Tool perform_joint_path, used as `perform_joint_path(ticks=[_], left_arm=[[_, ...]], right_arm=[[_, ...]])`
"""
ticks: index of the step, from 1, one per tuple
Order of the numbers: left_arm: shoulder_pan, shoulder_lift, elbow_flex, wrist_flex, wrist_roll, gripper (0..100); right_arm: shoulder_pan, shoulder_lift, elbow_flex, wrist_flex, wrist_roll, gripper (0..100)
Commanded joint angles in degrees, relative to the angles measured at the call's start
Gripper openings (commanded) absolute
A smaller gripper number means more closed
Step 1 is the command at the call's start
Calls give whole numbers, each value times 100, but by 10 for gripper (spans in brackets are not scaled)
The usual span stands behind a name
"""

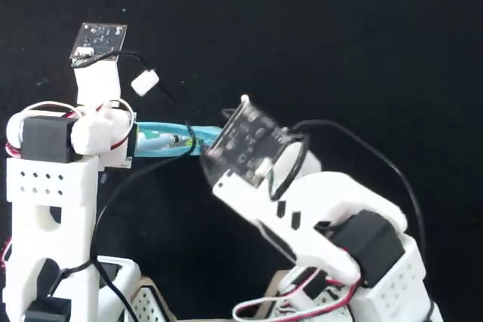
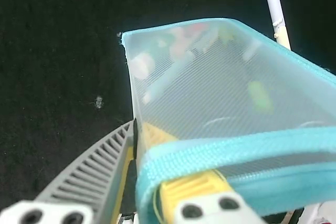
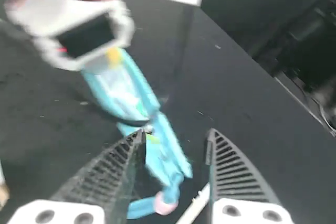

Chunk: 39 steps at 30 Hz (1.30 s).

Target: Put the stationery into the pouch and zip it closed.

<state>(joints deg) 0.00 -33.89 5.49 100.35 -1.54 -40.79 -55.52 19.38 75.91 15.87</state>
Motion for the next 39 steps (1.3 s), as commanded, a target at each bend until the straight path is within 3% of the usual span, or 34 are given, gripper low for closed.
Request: perform_joint_path(ticks=[1, 6, 11, 16, 25, 31, 39], left_arm=[[57, 62, 75, -53, 70, 30], [57, 62, 75, -53, 70, 30], [13, 62, 75, -53, 70, 30], [4, 62, 57, -70, 70, 30], [13, 62, 75, -70, 70, 30], [13, 62, 75, -70, 70, 30], [13, 62, 75, -62, 70, 30]], right_arm=[[993, 22, -303, 9, -360, 159], [2321, 523, -268, 0, -1433, 159], [2840, 1736, -268, 0, -1881, 159], [2884, 3099, -251, -264, -1969, 160], [2875, 5138, 154, -2110, -1969, 208], [2866, 5868, 154, -2910, -1934, 226], [2576, 6607, 154, -3165, -1925, 226]])
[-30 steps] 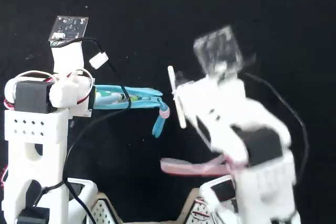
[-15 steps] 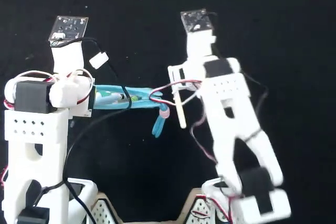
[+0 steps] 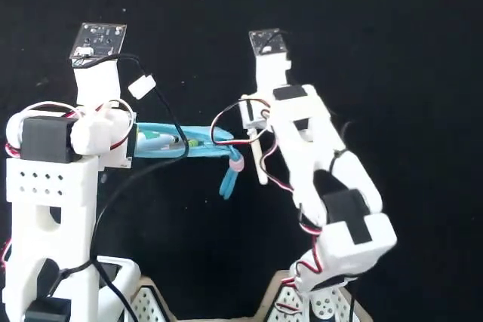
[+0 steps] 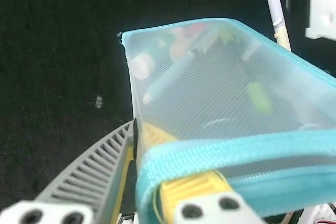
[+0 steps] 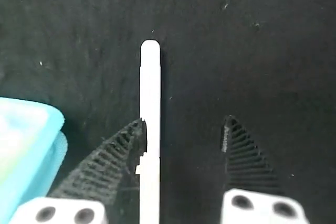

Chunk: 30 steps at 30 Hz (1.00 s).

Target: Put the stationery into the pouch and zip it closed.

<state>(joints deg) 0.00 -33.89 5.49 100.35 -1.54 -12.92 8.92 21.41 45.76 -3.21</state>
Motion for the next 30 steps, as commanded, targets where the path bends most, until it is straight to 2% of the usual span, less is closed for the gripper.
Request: perform_joint_path(ticks=[1, 6, 7, 9, 10, 11, 13, 19, 24, 30], left_arm=[[13, 62, 75, -62, 70, 30], [4, 62, 75, -53, 70, 30], [4, 62, 75, -53, 70, 30], [4, 62, 75, -53, 70, 30], [4, 62, 75, -53, 70, 30], [4, 62, 75, -53, 70, 30], [4, 62, 75, -53, 70, 30], [4, 62, 75, -53, 70, 30], [40, 62, 75, -62, 70, 30], [57, 62, 57, -70, 70, 30]], right_arm=[[-237, 259, -66, -149, -18, 226], [-26, 752, -400, 105, -9, 206], [62, 840, -549, 264, 44, 166], [316, 963, -866, 571, 360, 23], [475, 980, -998, 712, 536, 9], [624, 998, -1121, 870, 677, 38], [949, 998, -1393, 1169, 879, 6], [1662, 998, -1930, 2180, 1609, 11], [1987, 1007, -1692, 2303, 2593, 19], [1996, 778, -1719, 2295, 2769, 198]])
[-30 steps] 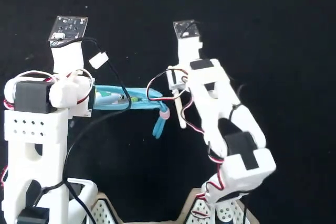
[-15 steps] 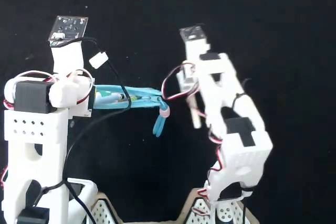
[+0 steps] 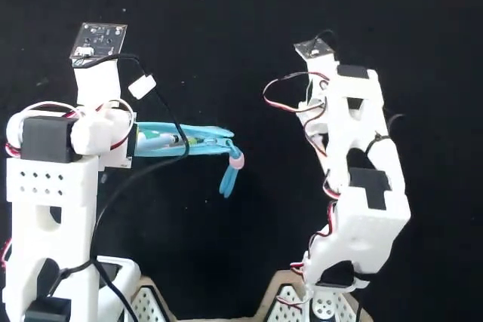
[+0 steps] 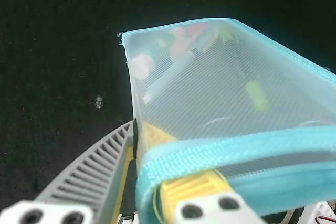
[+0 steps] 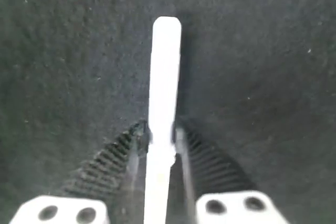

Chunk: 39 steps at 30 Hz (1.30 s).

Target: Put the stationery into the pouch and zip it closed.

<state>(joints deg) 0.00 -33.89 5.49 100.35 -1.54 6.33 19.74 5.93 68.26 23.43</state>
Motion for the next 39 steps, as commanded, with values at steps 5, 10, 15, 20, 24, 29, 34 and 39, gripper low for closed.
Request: perform_joint_path(ticks=[5, 10, 15, 20, 24, 29, 34, 39], left_arm=[[57, 62, 75, -70, 70, 30], [57, 62, 75, -70, 70, 30], [13, 62, 75, -53, 70, 30], [31, 62, 75, -53, 70, 30], [22, 62, 75, -53, 70, 30], [13, 62, 75, -53, 70, 30], [13, 62, 75, -53, 70, 30], [13, 62, 75, -53, 70, 30]], right_arm=[[-123, -312, -760, 35, 97, 178], [-440, 391, -1367, 0, 141, 148], [-352, 1455, -2554, 299, 141, 146], [-290, 2352, -3881, 1002, 149, 145], [-299, 2914, -4769, 1591, 158, 68], [-290, 3213, -5736, 2453, 132, 10], [-290, 3055, -6738, 3305, -26, 10], [-141, 2325, -6536, 3297, -220, 10]])
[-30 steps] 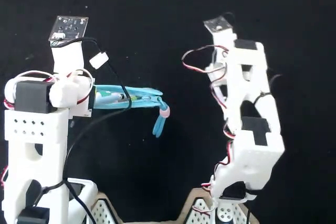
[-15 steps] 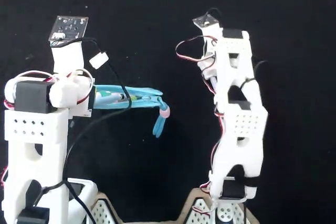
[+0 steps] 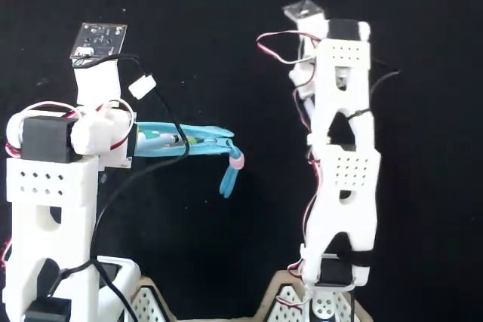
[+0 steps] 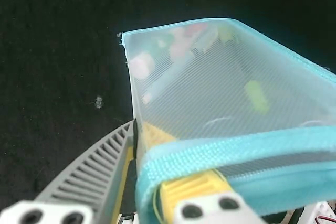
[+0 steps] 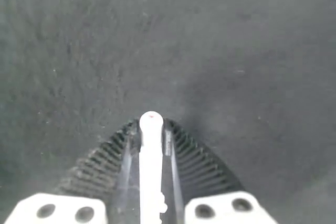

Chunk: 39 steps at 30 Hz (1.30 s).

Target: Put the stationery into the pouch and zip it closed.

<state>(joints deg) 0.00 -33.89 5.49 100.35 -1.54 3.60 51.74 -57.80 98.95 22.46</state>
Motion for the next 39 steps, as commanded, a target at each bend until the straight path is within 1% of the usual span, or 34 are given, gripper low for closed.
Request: perform_joint_path(ticks=[1, 6, 11, 14, 19, 22, 26, 29, 31, 36, 39], left_arm=[[13, 62, 75, -53, 70, 30], [13, 62, 75, -53, 70, 30], [22, 62, 75, -53, 70, 30], [31, 62, 75, -62, 70, 30], [57, 62, 75, -88, 70, 30], [57, 62, 75, -88, 70, 30], [57, 62, 75, -88, 70, 30], [57, 62, 75, -88, 70, 30], [57, 62, 75, -88, 70, 30], [57, 62, 75, -79, 70, 30], [57, 62, 75, -79, 70, 30]], right_arm=[[132, -1077, -22, 229, -123, 10], [35, -2721, 1376, 229, -396, 10], [-404, -4989, 3187, 185, -431, 10], [-703, -6413, 4013, 141, -440, 10], [-1538, -8637, 4655, 105, -457, 11], [-2207, -9736, 4787, -132, -914, 11], [-2971, -10809, 4963, -826, -1705, 11], [-3552, -11354, 5235, -1495, -2084, 11], [-4000, -11644, 5437, -2040, -2189, 11], [-5090, -12136, 6062, -3393, -2171, 11], [-5327, -12233, 6712, -4114, -2145, 11]])
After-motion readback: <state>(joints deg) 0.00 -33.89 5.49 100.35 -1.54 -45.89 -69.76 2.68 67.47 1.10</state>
